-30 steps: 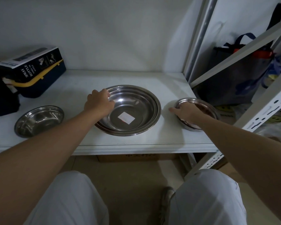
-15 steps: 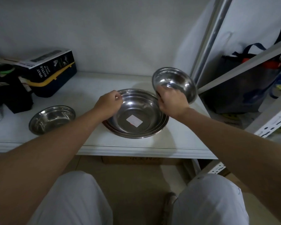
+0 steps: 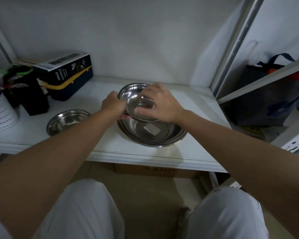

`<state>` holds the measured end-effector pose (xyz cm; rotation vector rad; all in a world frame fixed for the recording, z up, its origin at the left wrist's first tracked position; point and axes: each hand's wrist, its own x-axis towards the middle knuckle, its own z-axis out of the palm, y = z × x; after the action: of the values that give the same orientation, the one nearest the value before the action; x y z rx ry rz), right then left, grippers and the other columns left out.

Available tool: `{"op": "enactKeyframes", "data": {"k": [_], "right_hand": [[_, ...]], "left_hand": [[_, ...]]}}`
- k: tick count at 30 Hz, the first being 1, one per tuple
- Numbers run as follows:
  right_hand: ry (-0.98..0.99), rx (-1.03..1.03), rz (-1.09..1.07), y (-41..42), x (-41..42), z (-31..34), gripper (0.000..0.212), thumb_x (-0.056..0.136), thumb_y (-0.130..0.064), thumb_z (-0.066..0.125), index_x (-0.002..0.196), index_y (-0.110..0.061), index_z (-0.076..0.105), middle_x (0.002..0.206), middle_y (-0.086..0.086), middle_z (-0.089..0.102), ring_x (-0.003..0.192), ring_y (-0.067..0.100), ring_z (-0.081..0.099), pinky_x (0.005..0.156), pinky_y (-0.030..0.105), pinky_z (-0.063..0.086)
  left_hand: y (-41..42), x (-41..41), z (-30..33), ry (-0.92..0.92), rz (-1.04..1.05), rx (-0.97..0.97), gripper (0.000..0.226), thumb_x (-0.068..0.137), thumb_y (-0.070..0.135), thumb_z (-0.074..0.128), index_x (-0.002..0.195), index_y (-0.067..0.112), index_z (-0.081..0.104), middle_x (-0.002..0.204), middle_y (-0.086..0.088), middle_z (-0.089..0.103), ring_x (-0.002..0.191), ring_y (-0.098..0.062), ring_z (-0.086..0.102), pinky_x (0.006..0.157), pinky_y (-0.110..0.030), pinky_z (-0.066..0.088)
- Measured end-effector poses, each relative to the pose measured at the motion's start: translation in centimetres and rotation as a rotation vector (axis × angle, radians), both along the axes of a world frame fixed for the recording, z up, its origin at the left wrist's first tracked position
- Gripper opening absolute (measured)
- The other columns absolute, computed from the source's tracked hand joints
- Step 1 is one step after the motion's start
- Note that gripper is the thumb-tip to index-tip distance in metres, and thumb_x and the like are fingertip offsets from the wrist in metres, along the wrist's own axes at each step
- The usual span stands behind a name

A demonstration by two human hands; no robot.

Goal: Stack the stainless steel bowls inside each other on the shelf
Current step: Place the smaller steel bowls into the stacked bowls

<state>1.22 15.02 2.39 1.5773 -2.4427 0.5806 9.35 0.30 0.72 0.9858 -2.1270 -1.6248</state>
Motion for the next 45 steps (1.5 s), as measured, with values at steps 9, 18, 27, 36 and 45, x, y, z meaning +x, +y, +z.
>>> {"op": "enactKeyframes", "data": {"k": [9,18,27,36,45], "right_hand": [[-0.644,-0.177,-0.612,0.4,-3.3,-0.5,0.039,0.087,-0.013,0.058,0.126,-0.013,0.057,0.123,0.011,0.063,0.109,0.028,0.061,0.080,0.027,0.044],[-0.560,-0.085,-0.771,0.8,-4.3,-4.4,0.031,0.080,-0.001,0.053,0.104,-0.005,0.072,0.106,0.017,0.070,0.097,0.035,0.065,0.078,0.030,0.048],[-0.444,0.044,-0.778,0.0,-4.0,-4.8,0.021,0.077,-0.003,0.052,0.094,-0.001,0.065,0.084,0.013,0.060,0.082,0.033,0.060,0.067,0.033,0.046],[-0.222,-0.050,-0.494,-3.8,-1.1,-2.7,0.034,0.081,-0.005,0.049,0.110,-0.009,0.067,0.118,0.015,0.061,0.118,0.035,0.046,0.092,0.041,0.044],[-0.791,-0.349,-0.405,-8.7,2.2,1.4,0.031,0.087,-0.029,0.054,0.089,0.000,0.065,0.076,0.005,0.058,0.078,0.025,0.060,0.083,0.046,0.054]], "left_hand": [[0.1,0.4,-0.1,-0.070,-0.142,-0.040,0.025,0.096,0.008,0.050,0.122,0.010,0.053,0.103,-0.011,0.058,0.071,-0.020,0.063,0.040,-0.019,0.055],[-5.7,4.0,-1.0,-0.244,0.012,-0.389,0.019,0.092,0.018,0.050,0.098,0.006,0.063,0.098,-0.012,0.066,0.078,-0.028,0.063,0.071,-0.032,0.049],[-7.4,5.9,-4.4,-0.567,-0.155,-0.648,0.028,0.087,0.017,0.061,0.110,0.006,0.049,0.088,-0.010,0.058,0.085,-0.028,0.058,0.067,-0.039,0.049],[-7.0,6.0,-3.7,-0.590,-0.112,-1.029,0.015,0.092,-0.001,0.050,0.104,-0.003,0.059,0.102,-0.022,0.067,0.093,-0.035,0.066,0.064,-0.035,0.045],[-4.6,4.5,-0.7,0.102,-0.038,-1.208,0.022,0.088,0.000,0.053,0.103,0.000,0.070,0.100,-0.016,0.072,0.087,-0.030,0.065,0.072,-0.029,0.043]]}}
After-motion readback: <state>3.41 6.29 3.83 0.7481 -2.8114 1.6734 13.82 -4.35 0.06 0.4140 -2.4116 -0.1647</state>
